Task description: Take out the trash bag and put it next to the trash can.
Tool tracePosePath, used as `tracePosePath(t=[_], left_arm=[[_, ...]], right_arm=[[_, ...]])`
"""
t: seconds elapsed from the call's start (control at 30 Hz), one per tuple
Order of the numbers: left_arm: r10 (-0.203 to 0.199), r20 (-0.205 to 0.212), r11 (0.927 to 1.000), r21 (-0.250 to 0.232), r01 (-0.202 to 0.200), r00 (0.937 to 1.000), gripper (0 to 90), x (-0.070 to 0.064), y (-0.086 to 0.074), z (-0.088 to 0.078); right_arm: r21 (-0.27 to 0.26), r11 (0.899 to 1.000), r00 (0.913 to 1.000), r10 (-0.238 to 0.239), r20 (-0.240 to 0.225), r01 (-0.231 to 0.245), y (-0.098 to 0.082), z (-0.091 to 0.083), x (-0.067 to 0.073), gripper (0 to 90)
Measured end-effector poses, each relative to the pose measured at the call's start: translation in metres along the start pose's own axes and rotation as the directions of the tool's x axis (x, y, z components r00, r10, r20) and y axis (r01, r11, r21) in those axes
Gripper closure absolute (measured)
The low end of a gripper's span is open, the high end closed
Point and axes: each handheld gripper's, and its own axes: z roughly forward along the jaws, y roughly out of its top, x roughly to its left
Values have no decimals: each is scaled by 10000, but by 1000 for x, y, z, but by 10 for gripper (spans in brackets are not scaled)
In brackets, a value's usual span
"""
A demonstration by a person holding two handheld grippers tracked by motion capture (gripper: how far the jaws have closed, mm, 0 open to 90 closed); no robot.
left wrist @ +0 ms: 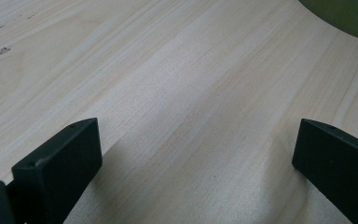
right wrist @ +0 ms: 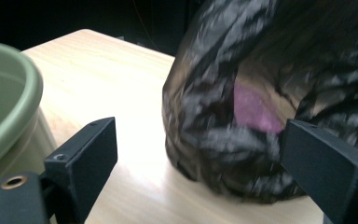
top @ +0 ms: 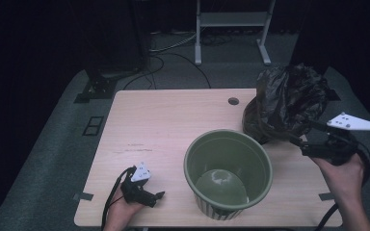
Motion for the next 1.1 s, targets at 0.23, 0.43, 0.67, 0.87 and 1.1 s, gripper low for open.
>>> tracePosePath(t=[0.23,0.43,0.67,0.87,1.1], left_arm=[[5,4,10000,19,-5,10000,0,0,0,0],[3,5,10000,24,-3,10000,0,0,0,0],[5,4,10000,25,-5,10000,0,0,0,0],[8,4,10000,26,-8,10000,0,0,0,0],[5,5,10000,26,-5,10000,0,0,0,0]], right_arm=[[161,9998,9999,132,-67,-131,-32,-4,4,100],[474,9989,10000,34,24,-35,-57,3,8,100],[1050,9940,9995,313,13,-313,-91,16,9,100],[1472,9887,9996,270,121,-285,-109,27,8,100],[2113,9759,9985,524,135,-540,-135,44,4,100]])
